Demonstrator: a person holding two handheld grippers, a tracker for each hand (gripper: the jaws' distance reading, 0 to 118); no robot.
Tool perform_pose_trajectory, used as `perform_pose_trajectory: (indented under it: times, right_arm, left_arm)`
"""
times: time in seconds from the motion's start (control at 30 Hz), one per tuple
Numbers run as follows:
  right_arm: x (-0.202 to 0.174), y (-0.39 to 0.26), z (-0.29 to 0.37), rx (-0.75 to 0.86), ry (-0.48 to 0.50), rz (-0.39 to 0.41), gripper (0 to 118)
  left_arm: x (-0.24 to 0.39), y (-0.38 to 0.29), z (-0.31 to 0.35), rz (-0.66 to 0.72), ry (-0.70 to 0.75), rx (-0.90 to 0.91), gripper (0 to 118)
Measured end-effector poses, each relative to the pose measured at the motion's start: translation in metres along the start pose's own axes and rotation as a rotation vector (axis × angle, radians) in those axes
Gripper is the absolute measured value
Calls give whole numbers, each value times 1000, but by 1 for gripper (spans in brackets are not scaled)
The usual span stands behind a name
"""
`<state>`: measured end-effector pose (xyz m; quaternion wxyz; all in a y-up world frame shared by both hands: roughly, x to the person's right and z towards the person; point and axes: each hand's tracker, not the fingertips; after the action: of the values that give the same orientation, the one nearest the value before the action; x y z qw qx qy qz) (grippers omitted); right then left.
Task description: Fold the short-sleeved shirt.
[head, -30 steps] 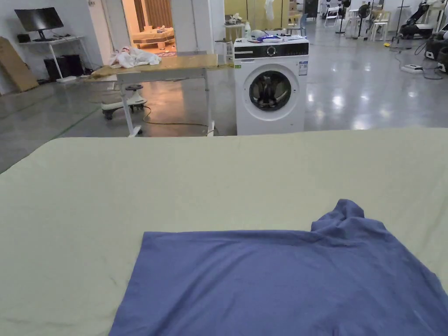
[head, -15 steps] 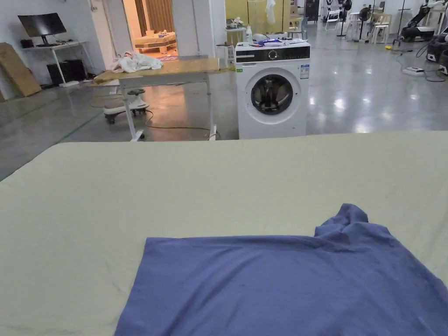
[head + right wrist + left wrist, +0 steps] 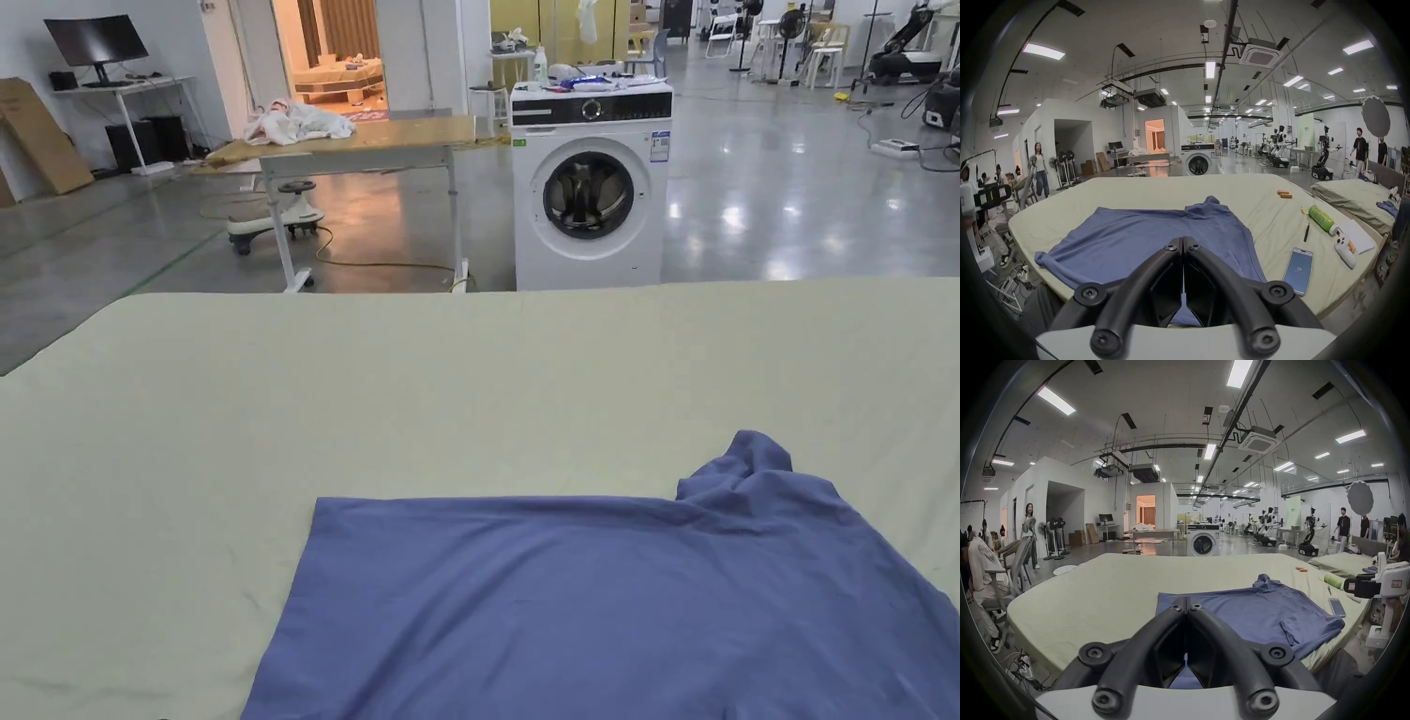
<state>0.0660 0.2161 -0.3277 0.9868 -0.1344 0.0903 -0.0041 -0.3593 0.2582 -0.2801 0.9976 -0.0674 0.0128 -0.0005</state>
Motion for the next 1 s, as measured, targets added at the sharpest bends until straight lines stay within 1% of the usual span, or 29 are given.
perform_pose_trajectory:
  times: [0.07,0.17,0.2,0.27,0.33,0.37,0.4,0.43,0.47,0.5,0.53,0.63,0.7,0.77,0.8,0.83,0.87,0.9,0.93,1.0]
  right_arm:
    - [-2,0,-1,-6,-4,11,0]
    - [-3,2,-3,-12,-19,19,0]
    - [-3,2,-3,-2,-36,22,0]
    - [1,3,-5,-9,-37,17,0]
    - [2,3,-4,-6,-44,10,0]
    - [4,2,-3,-8,-44,7,0]
    - [7,1,-4,-16,-43,4,0]
    - [8,-1,-3,-20,-44,1,0]
    - [9,-3,-3,-25,-45,-2,0]
    - [10,-5,-4,-37,-44,-5,0]
    - [11,-7,-4,-50,-44,-10,0]
    - [14,-14,-4,-80,-49,-35,0]
    - [17,-17,-5,-94,-56,-53,0]
    - [21,-18,-5,-105,-63,-70,0]
    - [23,-18,-4,-107,-71,-78,0]
    - [25,-18,-4,-109,-78,-86,0]
    - [27,-18,-3,-113,-85,-94,0]
    - [30,-18,-2,-120,-89,-104,0]
    - [33,-18,0,-130,-84,-113,0]
    - [38,-21,6,-149,-97,-104,0]
  left_arm:
    - [3,0,-1,-36,3,-7,0]
    - [2,-1,-2,-38,13,-28,0]
    - [-2,-3,-3,-28,19,-32,0]
    - [-8,-6,-6,-2,40,-54,0]
    - [-20,-11,-11,33,94,-86,0]
    - [-28,-15,-15,51,98,-126,0]
    - [-37,-23,-18,58,98,-158,7]
    - [-45,-31,-21,60,110,-177,18]
    - [-54,-42,-27,72,116,-223,40]
    - [-63,-53,-34,84,114,-283,55]
    - [-70,-64,-40,99,104,-329,63]
    - [-90,-100,-56,164,41,-437,63]
    - [-94,-118,-69,186,58,-490,63]
    - [-99,-133,-79,199,46,-525,62]
    - [-100,-138,-85,195,59,-537,60]
    - [-102,-141,-91,204,55,-562,52]
    - [-102,-142,-94,210,54,-572,36]
    - [-104,-143,-99,231,47,-599,27]
    - [-104,-145,-103,238,57,-609,27]
    - [-106,-149,-108,272,55,-619,25]
